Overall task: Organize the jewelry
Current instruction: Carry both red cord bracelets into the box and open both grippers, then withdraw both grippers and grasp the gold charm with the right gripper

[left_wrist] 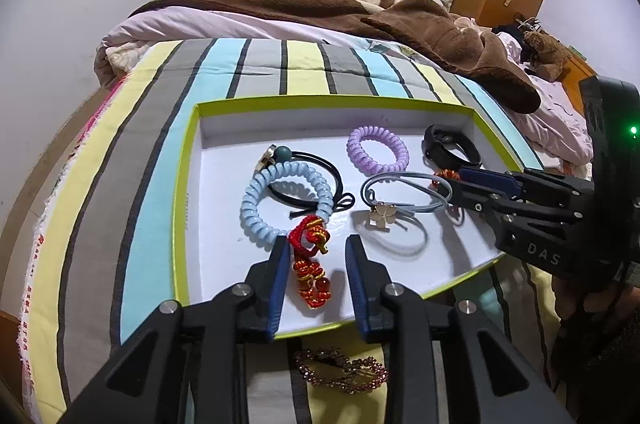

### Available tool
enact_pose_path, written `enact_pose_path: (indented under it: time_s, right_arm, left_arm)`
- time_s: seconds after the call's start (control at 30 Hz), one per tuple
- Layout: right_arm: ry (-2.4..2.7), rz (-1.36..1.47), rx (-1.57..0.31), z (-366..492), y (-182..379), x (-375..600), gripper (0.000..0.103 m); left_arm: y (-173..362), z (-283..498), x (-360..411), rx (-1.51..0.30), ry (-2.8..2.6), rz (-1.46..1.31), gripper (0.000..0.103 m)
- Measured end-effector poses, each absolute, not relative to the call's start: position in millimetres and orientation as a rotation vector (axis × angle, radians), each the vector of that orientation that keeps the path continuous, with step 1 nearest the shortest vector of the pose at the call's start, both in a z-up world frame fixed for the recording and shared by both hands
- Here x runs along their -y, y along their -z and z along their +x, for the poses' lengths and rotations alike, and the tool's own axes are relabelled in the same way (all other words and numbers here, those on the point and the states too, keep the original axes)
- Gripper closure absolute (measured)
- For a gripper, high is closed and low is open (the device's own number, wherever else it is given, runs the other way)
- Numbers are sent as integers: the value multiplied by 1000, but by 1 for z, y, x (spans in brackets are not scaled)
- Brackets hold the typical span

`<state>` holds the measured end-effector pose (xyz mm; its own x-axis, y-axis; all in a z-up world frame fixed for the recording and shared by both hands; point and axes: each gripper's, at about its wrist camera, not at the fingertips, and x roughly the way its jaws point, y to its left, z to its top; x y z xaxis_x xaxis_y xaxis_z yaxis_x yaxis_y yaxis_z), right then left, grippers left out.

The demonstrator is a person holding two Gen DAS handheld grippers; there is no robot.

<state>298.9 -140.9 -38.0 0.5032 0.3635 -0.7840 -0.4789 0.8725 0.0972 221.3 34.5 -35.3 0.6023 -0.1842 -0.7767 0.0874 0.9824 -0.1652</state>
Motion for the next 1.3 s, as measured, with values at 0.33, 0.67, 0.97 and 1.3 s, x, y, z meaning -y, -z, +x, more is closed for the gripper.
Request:
enact_pose_path:
  time_s: [0.33, 0.67, 0.97, 1.3]
  right_arm:
    - [-499, -91, -862, 284, 24, 149, 70]
    - [-521, -46, -785, 235, -1, 157, 70]
    - [-634, -3, -808, 176, 10, 135, 70]
    - [-656, -45, -864, 145, 36, 90, 70]
  left_arm:
    - [25, 210, -38, -887, 162, -145, 61]
    - [-5, 170, -54, -791, 132, -173, 55]
    - [-5, 133, -68, -770, 107, -190, 55]
    - [3, 104, -87, -771, 85, -224, 55]
